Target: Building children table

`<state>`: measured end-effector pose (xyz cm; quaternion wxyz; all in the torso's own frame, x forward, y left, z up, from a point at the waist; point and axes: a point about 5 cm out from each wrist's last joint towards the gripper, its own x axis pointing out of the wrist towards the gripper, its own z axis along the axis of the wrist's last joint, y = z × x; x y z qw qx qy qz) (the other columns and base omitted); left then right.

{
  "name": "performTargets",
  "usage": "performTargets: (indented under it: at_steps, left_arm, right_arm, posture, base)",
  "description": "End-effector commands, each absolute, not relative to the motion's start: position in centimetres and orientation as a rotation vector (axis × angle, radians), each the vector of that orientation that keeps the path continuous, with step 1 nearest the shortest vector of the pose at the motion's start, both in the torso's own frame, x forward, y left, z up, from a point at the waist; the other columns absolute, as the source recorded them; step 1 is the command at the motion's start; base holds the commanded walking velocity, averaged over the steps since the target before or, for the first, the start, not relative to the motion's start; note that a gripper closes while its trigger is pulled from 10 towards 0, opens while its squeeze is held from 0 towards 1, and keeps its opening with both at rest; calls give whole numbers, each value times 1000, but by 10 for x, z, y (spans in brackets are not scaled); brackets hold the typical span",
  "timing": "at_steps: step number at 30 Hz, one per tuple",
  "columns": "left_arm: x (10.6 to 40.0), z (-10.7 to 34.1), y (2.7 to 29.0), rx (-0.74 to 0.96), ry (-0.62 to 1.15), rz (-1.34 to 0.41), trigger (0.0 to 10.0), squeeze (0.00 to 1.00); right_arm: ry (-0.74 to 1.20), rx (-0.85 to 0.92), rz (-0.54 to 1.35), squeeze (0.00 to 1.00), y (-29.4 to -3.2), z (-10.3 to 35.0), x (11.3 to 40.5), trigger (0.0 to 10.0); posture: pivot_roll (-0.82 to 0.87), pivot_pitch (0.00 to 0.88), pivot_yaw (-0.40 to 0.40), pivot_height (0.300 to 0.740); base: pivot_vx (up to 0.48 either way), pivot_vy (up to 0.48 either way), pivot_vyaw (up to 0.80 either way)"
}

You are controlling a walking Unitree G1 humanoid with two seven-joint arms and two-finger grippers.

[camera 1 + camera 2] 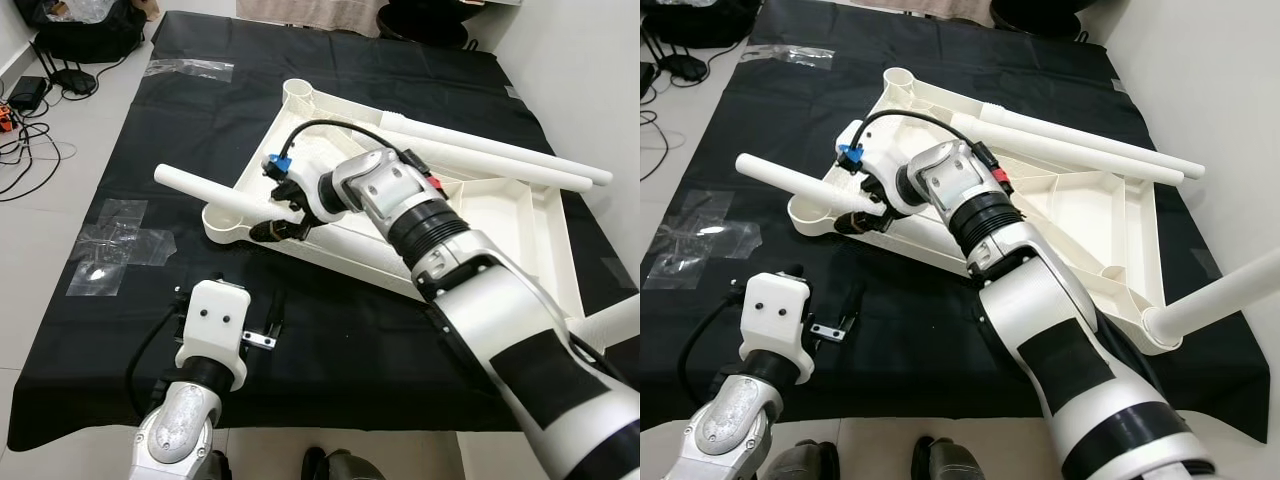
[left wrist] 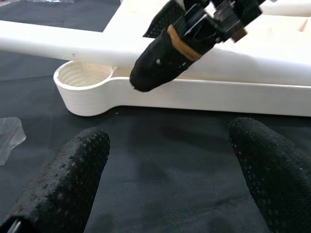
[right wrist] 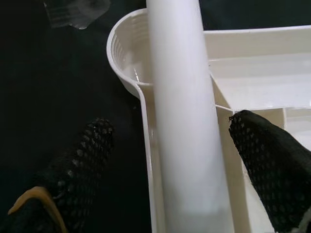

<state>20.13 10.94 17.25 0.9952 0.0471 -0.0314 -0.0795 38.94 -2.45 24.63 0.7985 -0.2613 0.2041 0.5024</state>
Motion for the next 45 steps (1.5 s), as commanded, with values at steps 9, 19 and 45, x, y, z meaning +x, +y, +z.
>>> performTargets:
  at_steps: [9, 19, 45]
  left_arm:
    - [199, 171, 105, 91, -50, -165, 10000, 0]
    - [199, 172, 104, 88, -57, -161, 10000, 0]
    - [210, 177, 107, 119, -86, -169, 10000, 0]
  right_arm:
    - [417, -607, 1077, 0, -19, 250, 390, 0]
    - [405, -598, 1069, 0, -18, 256, 390, 0]
    - [-20, -241, 748, 0, -81, 387, 406, 0]
  posture:
    - [-2, 189, -208, 740]
    - [-8, 184, -215, 740]
    - [23, 148, -185, 740]
  base:
    - [0, 0, 0]
    - [0, 0, 0]
    - [0, 0, 0]
